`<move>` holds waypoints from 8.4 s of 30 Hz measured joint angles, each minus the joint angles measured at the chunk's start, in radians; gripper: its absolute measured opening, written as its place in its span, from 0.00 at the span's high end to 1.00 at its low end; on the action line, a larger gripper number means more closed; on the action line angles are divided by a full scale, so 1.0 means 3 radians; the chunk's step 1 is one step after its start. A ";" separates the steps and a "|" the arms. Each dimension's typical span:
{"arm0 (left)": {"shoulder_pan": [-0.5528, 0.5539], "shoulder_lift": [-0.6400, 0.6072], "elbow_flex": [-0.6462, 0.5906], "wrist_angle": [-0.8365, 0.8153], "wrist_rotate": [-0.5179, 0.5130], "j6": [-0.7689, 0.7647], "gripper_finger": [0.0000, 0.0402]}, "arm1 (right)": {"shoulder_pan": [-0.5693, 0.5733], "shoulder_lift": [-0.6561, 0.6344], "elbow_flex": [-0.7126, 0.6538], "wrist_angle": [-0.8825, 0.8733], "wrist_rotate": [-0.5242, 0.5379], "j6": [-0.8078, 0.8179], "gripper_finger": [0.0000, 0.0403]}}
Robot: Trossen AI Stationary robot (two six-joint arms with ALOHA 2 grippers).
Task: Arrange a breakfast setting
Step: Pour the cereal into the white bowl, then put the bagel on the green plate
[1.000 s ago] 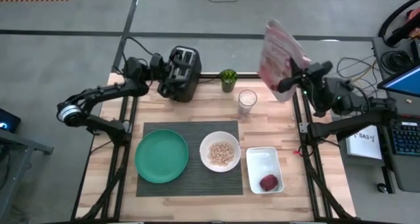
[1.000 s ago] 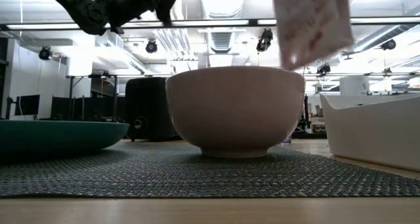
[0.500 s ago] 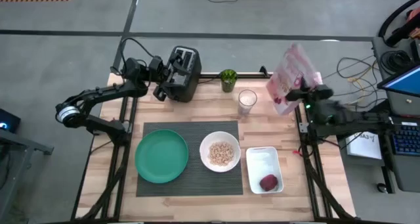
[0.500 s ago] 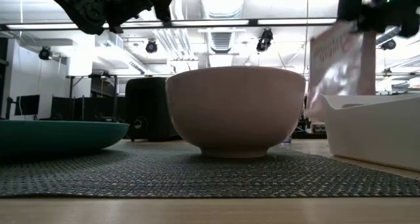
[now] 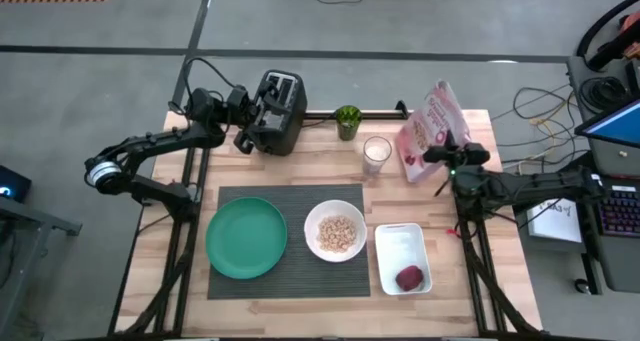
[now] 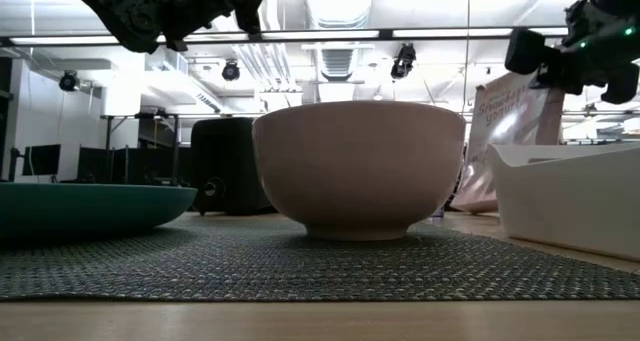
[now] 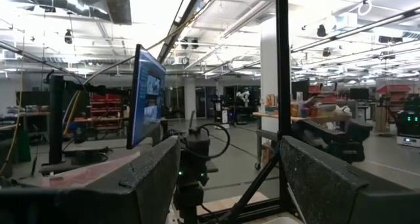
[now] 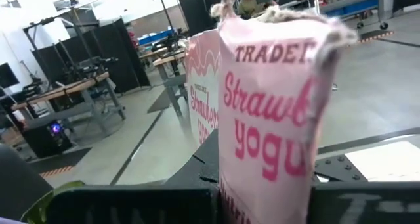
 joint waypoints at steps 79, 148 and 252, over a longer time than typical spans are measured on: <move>0.0197 0.0001 0.0265 -0.2774 -0.1406 0.0816 0.39 | 0.0280 0.0911 0.1955 0.0026 -0.0186 -0.1985 0.42; 0.0235 0.1269 0.2654 -0.6655 -0.4134 0.1559 1.00 | 0.0926 0.1106 0.1973 -0.0079 -0.0499 -0.2358 0.42; 0.0103 0.1224 0.2419 -0.6492 -0.4541 0.1350 0.81 | 0.0924 0.1113 0.1956 -0.0079 -0.0500 -0.2284 0.42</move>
